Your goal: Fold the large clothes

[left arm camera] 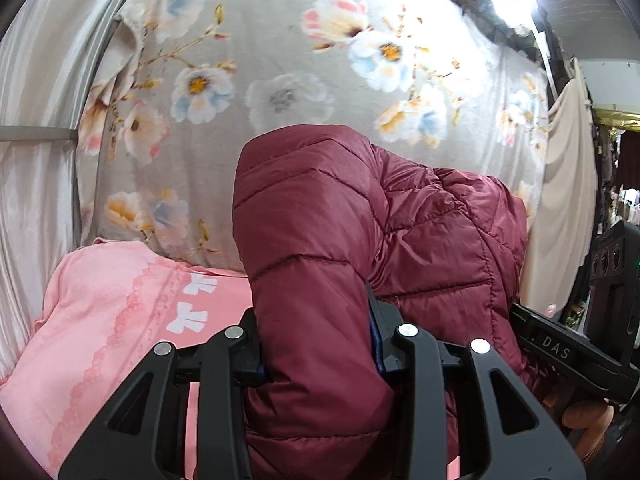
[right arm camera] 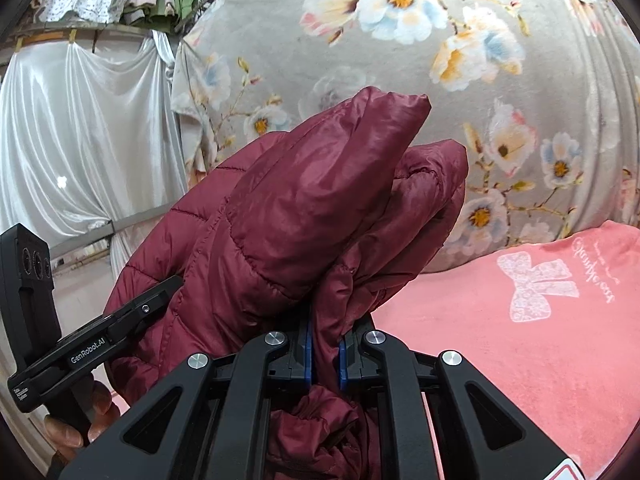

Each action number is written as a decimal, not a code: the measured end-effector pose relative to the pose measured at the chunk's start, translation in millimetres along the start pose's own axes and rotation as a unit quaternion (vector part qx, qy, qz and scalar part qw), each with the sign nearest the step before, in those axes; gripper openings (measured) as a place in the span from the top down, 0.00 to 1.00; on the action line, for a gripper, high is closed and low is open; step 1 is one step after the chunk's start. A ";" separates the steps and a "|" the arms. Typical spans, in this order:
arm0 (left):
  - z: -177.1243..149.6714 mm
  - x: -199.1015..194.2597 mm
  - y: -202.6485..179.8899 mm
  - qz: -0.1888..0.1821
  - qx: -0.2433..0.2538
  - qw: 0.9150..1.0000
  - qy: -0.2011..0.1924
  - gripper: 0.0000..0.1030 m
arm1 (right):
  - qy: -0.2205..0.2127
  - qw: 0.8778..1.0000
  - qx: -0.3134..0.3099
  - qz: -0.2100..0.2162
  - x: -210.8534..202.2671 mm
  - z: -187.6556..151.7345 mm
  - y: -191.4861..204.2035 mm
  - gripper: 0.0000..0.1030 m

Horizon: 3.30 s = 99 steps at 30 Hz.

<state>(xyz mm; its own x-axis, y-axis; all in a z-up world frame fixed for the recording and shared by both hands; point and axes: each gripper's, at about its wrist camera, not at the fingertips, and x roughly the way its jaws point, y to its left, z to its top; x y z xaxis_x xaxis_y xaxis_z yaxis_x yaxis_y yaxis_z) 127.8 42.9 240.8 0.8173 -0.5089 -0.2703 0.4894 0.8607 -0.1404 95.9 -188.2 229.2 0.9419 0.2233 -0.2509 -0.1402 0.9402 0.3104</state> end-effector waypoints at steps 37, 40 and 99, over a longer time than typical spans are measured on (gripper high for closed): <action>-186.5 217.2 108.4 0.075 -0.049 0.971 0.220 0.35 | 0.201 0.961 0.173 -0.077 189.4 -180.0 -153.2 0.51; -173.8 192.7 118.6 0.087 -0.090 0.966 0.224 0.33 | 0.187 0.959 0.175 -0.125 157.1 -165.9 -153.6 0.51; -208.8 230.5 44.0 0.215 0.008 0.947 0.237 0.07 | 0.240 0.953 -0.033 -0.184 216.7 -201.0 -82.2 1.00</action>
<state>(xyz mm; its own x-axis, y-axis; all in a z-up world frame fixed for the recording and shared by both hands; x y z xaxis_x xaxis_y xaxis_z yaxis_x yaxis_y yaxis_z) 274.2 -32.9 -26.6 0.7165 -0.0422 -0.6963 0.1491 0.9844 0.0938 250.2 -165.3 -35.0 0.6846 -0.0472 -0.7274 0.1382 0.9882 0.0659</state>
